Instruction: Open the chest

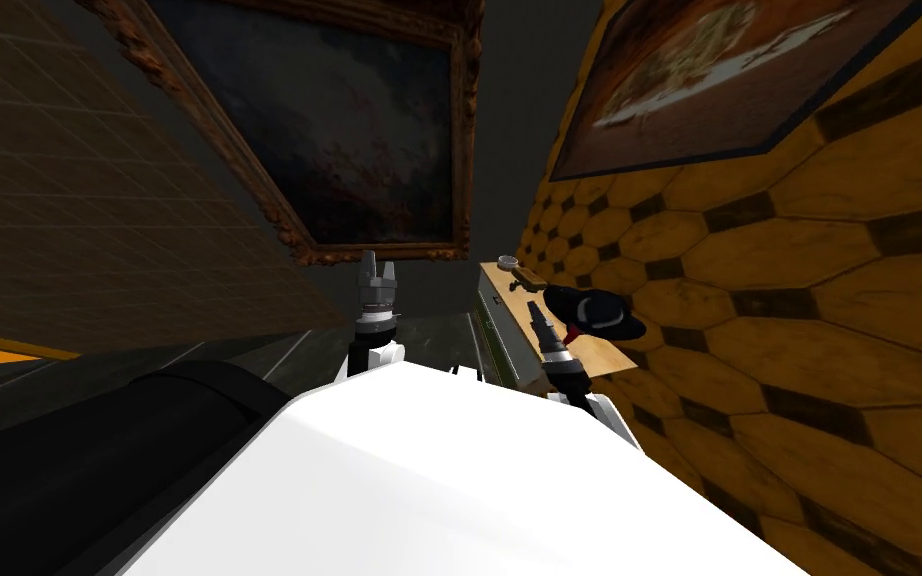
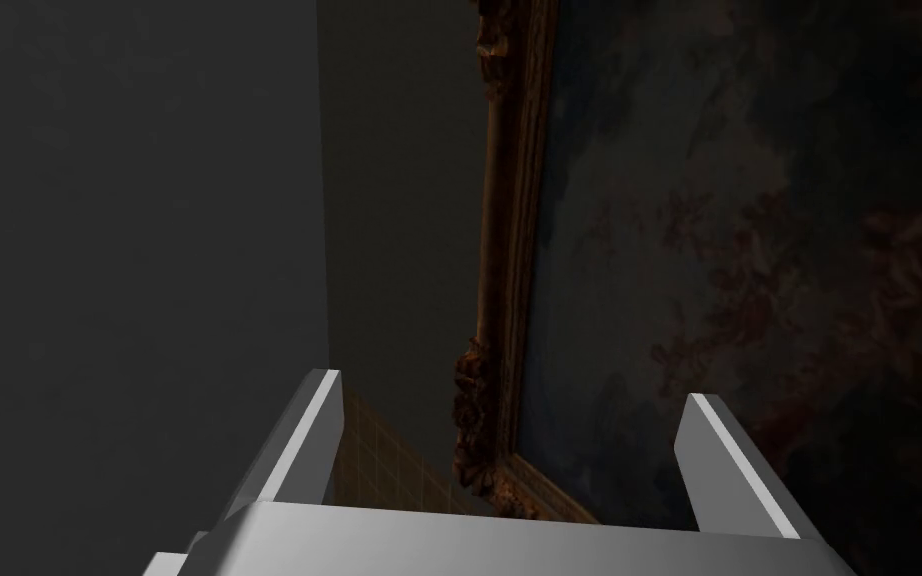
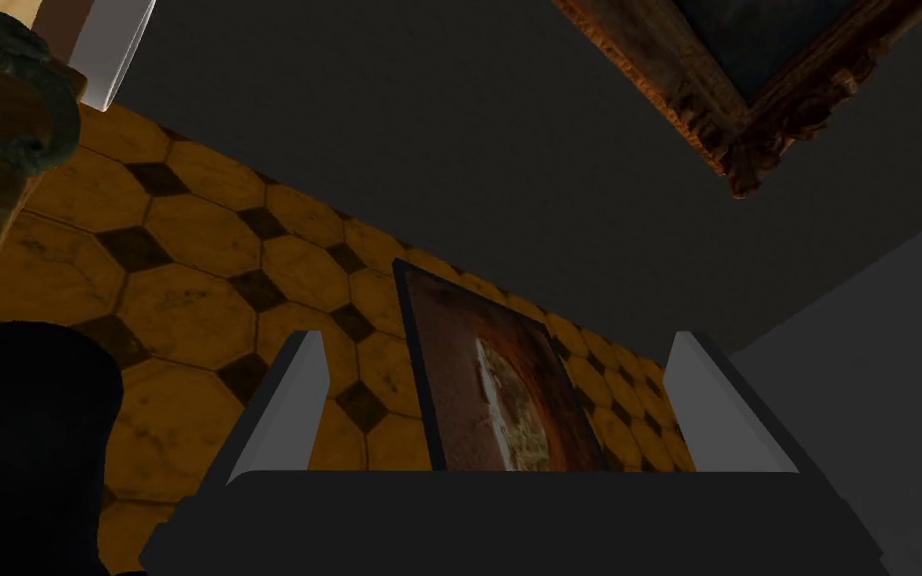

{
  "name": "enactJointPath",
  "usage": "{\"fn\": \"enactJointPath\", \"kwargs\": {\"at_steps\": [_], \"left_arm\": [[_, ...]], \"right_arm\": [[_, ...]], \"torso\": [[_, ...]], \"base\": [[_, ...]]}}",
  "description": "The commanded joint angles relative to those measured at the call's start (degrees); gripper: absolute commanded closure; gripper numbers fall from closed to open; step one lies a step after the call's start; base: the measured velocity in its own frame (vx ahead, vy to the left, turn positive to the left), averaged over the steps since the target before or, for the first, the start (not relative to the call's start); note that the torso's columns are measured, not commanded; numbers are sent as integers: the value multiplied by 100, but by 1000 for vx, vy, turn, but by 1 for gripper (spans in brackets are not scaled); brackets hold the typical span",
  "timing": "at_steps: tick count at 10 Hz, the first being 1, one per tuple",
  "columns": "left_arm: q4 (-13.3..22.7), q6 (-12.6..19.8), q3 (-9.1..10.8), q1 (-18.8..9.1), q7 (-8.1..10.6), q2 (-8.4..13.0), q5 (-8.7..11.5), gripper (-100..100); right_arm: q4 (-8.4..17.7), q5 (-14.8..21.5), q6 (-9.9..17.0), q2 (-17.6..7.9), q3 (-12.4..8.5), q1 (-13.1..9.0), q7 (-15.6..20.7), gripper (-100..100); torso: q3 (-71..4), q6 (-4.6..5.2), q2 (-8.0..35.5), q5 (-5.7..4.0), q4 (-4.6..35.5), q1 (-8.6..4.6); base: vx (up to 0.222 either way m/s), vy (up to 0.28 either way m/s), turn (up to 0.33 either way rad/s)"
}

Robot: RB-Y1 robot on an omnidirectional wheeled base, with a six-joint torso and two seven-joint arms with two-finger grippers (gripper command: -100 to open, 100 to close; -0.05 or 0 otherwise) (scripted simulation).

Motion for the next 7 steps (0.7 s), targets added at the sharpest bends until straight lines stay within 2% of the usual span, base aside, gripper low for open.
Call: {"fn": "enactJointPath", "kwargs": {"at_steps": [1,2,3,4,5,6,7], "left_arm": [[0,0,0,-1,0,0,0,0],[1,1,-1,-2,0,0,0,0],[1,0,0,-1,0,0,0,0],[1,1,0,-2,0,0,0,0],[1,1,0,-2,0,0,0,0],[1,1,-1,-2,0,0,0,0],[1,1,0,-1,0,0,0,0]], "right_arm": [[483,447,313,-380,148,-120,181,-100],[497,553,313,-385,148,-120,181,-100],[693,728,477,-570,219,-177,263,-100],[728,823,477,-570,219,-177,263,-100],[959,1026,644,-756,293,-235,345,-100],[968,1099,644,-756,293,-235,345,-100],[1174,1327,813,-941,369,-294,427,-100]], "torso": [[20,-4,29,-2,9,0],[25,-7,35,0,12,6],[28,-1,40,0,13,1],[24,-5,33,-1,11,1],[20,-3,28,-1,10,1],[16,-5,21,1,8,9],[14,-3,20,1,7,2]], "base": [[102,74,292],[72,50,110],[61,51,137],[49,40,86],[50,63,187],[44,45,102],[52,51,169]]}}
